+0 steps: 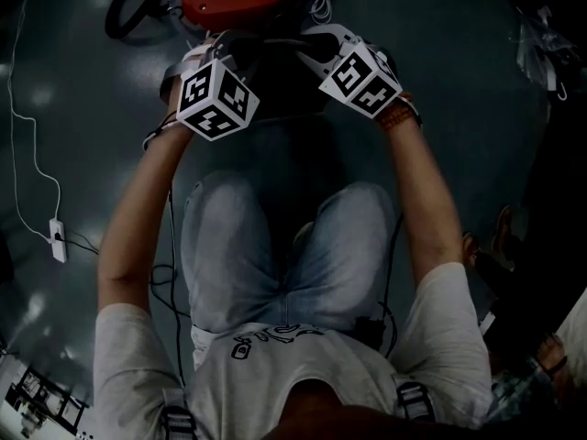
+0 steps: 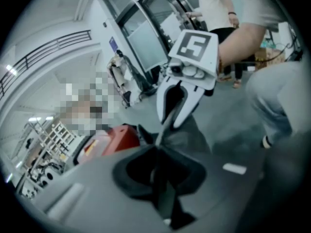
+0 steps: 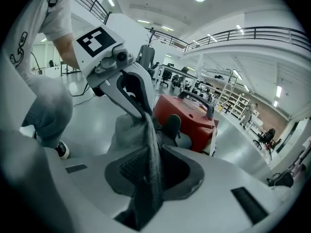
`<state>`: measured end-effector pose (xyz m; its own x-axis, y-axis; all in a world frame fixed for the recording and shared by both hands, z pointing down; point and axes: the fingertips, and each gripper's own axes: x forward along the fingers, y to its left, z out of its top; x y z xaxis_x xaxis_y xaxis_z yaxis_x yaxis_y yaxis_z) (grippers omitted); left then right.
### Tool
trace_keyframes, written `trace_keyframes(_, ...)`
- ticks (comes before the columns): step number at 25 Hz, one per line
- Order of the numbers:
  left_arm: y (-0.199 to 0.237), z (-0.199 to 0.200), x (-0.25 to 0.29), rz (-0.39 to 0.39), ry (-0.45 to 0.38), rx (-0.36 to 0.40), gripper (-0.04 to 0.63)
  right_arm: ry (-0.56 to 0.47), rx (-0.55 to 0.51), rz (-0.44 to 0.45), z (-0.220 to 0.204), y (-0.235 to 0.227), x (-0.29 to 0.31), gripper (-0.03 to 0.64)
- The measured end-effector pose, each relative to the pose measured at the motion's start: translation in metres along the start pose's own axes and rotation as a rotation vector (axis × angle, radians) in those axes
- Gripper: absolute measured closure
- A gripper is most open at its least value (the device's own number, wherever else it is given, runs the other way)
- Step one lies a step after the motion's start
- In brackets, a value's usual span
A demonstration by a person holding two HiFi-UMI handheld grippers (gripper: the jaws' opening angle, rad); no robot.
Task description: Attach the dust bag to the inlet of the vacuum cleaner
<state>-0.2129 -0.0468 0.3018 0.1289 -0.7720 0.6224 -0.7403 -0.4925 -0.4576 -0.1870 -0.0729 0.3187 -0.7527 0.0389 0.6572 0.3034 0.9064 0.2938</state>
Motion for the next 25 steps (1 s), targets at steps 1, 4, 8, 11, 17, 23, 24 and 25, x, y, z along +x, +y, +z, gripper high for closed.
trace_keyframes(1,-0.002,0.001,-0.001,0.005,-0.001,-0.012,0.55,-0.009,0.02,-0.001,0.0,0.003,-0.002,0.541)
trace_keyframes(4,-0.006,0.006,-0.009,0.032,-0.025,-0.098,0.523,-0.047,0.102,-0.034,0.006,0.006,-0.017,0.538)
trace_keyframes(8,0.002,0.028,-0.037,0.085,-0.147,-0.377,0.533,-0.158,0.282,-0.149,0.023,-0.004,-0.053,0.534)
trace_keyframes(11,0.009,0.046,-0.051,0.14,-0.241,-0.558,0.571,-0.277,0.43,-0.243,0.043,-0.008,-0.077,0.534)
trace_keyframes(17,0.003,0.061,-0.057,0.252,-0.358,-0.743,0.591,-0.452,0.605,-0.314,0.052,0.008,-0.087,0.543)
trace_keyframes(23,-0.008,0.06,-0.053,0.277,-0.371,-0.767,0.591,-0.489,0.666,-0.373,0.043,0.011,-0.087,0.602)
trace_keyframes(24,-0.008,0.059,-0.053,0.285,-0.366,-0.758,0.591,-0.49,0.661,-0.381,0.045,0.012,-0.087,0.604)
trace_keyframes(25,-0.009,0.058,-0.052,0.291,-0.357,-0.75,0.591,-0.489,0.656,-0.384,0.047,0.014,-0.087,0.604)
